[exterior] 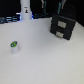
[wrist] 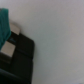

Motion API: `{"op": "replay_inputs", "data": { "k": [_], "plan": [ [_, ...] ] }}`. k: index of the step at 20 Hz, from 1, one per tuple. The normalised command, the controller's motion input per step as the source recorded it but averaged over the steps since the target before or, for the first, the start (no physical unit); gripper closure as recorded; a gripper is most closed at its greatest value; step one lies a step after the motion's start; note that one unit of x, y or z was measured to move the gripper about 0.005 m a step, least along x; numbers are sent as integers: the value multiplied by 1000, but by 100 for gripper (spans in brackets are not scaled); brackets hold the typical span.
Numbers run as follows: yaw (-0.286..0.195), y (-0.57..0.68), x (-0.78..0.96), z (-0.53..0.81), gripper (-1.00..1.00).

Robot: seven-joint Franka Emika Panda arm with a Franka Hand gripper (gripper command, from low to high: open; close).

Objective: Open the kcup holder, insert the kcup into the holder, and close the kcup holder

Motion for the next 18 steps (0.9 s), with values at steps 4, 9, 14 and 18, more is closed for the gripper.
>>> {"op": "replay_inputs", "data": {
  "k": [4, 9, 14, 18],
  "plan": [
    [-193, 673, -334, 8, -100],
    [-196, 637, -337, -67, -100],
    [-190, 574, -357, -219, -100],
    [-147, 511, -242, -351, -100]
  ]
}}
